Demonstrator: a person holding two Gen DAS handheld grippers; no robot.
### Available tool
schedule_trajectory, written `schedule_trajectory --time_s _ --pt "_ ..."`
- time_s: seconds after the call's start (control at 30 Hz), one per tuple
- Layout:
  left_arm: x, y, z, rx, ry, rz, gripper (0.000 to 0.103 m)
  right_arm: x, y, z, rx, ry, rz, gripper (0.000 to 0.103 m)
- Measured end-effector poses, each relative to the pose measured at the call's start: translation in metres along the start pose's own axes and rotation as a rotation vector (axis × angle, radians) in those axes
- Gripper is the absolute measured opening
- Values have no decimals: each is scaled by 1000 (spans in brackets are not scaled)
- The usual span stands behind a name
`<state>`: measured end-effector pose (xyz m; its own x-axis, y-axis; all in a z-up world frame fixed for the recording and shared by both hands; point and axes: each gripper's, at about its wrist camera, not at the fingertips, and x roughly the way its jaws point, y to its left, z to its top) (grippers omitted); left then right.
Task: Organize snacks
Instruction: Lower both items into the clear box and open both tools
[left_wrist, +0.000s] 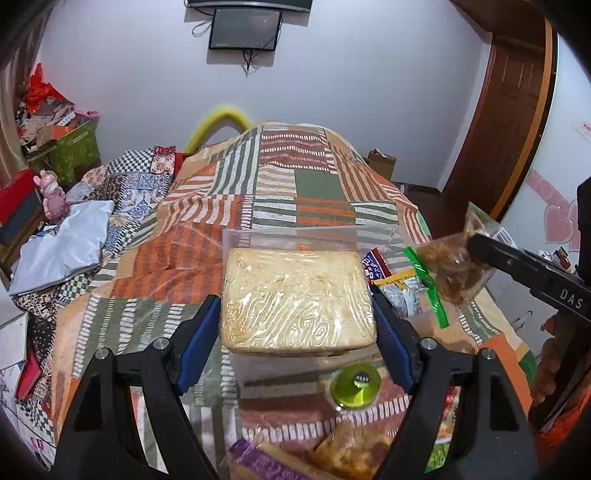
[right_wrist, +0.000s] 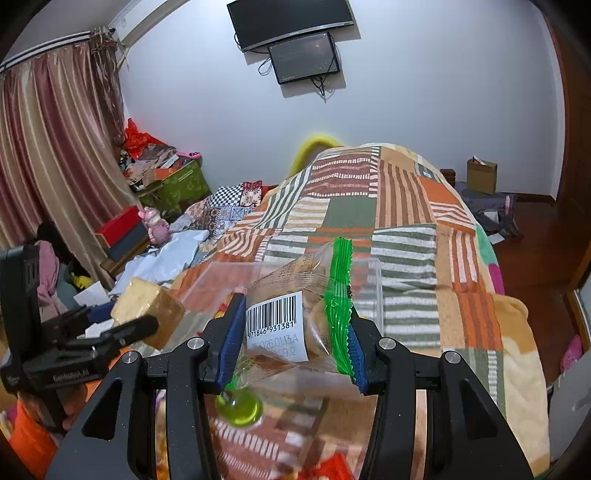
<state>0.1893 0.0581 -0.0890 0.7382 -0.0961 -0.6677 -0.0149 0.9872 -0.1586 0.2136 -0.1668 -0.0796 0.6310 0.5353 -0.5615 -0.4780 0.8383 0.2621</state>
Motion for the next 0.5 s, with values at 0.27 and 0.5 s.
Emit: schedule_trajectory --time_s 0.27,0.5 --pt "40 -4 7 7 50 -20 79 37 2 4 -27 52 9 45" --pt "66 -9 9 25 75 -20 79 65 1 0 -54 116 8 45"
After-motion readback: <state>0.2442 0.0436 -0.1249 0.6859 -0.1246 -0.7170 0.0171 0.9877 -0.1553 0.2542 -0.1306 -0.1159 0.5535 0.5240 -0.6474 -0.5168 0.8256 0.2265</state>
